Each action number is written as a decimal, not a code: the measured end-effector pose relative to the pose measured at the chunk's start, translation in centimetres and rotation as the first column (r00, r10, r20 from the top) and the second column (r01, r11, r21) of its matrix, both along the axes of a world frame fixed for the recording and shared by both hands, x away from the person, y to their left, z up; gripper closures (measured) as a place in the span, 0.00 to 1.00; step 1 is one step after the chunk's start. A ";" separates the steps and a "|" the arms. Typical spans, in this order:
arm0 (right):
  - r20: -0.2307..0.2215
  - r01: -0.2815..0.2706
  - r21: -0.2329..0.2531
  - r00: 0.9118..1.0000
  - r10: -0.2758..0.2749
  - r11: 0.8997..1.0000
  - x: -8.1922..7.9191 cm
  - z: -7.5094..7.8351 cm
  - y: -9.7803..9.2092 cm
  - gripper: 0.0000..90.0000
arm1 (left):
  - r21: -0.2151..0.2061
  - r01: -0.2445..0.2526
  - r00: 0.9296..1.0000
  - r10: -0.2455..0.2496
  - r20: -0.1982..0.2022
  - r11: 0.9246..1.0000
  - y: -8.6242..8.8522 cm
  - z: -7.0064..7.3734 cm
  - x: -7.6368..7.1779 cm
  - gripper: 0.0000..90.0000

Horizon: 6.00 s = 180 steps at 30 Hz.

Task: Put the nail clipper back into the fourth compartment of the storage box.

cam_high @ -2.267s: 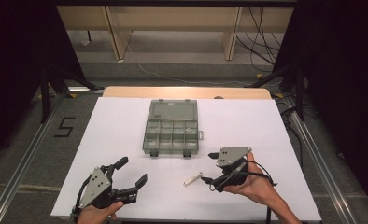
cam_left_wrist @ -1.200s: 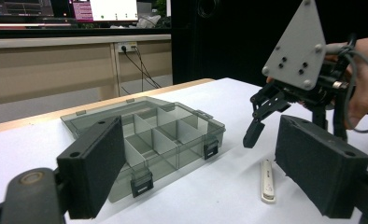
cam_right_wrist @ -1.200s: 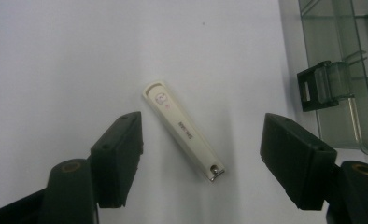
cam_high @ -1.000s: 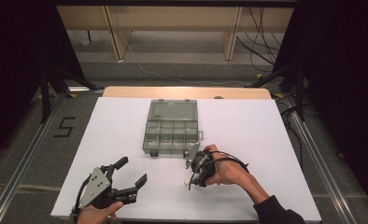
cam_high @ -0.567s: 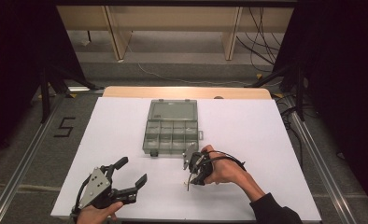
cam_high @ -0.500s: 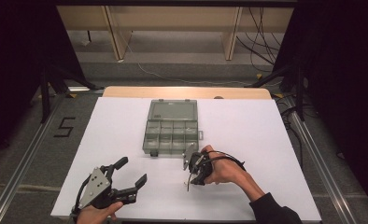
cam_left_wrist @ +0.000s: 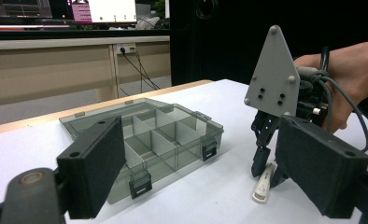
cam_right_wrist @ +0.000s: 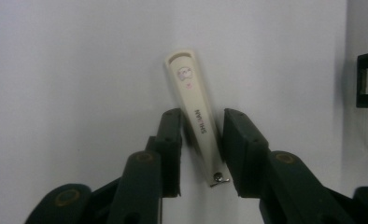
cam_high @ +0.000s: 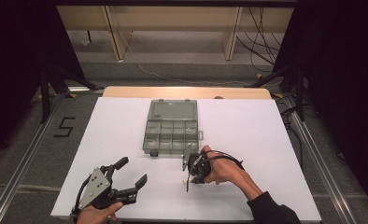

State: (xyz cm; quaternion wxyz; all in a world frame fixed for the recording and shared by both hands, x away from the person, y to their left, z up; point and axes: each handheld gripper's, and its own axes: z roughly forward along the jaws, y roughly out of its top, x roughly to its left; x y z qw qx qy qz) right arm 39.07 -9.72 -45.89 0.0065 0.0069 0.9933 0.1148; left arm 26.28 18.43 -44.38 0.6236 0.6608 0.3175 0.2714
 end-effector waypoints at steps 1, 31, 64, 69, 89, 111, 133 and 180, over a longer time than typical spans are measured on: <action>-0.004 -0.002 -0.001 1.000 0.002 1.000 0.0 0.0 0.0 0.80 | 0.001 0.000 1.000 0.000 0.000 1.000 0.0 0.0 0.0 0.17; 0.007 0.044 -0.007 0.999 -0.044 0.999 -0.7 0.7 0.6 0.86 | 0.005 0.001 1.000 -0.001 -0.001 1.000 -0.1 0.0 0.1 0.17; 0.101 0.381 0.377 0.889 -0.446 0.844 5.9 5.9 -3.0 0.86 | 0.001 -0.015 1.000 0.015 -0.002 1.000 0.1 -0.1 0.1 0.17; 0.093 0.423 0.397 0.864 -0.494 0.815 7.0 5.8 -2.6 0.86 | 0.003 -0.013 1.000 0.013 0.004 1.000 0.1 0.0 0.1 0.17; 0.042 0.536 0.451 0.786 -0.617 0.713 10.2 4.5 -1.2 0.86 | -0.004 -0.015 1.000 0.015 0.003 1.000 0.2 0.0 0.0 0.17; 0.013 0.596 0.425 0.748 -0.663 0.681 11.7 2.5 -1.3 0.86 | -0.005 -0.012 1.000 0.012 0.004 1.000 0.2 0.0 0.0 0.17; 0.032 0.570 0.475 0.751 -0.660 0.671 11.0 3.8 -1.9 0.65 | -0.004 -0.008 1.000 0.008 -0.004 1.000 0.1 -0.1 0.1 0.17; 0.083 0.405 0.695 0.775 -0.626 0.594 3.8 7.8 -3.5 0.29 | -0.002 -0.016 1.000 0.016 0.000 1.000 0.1 -0.1 0.1 0.17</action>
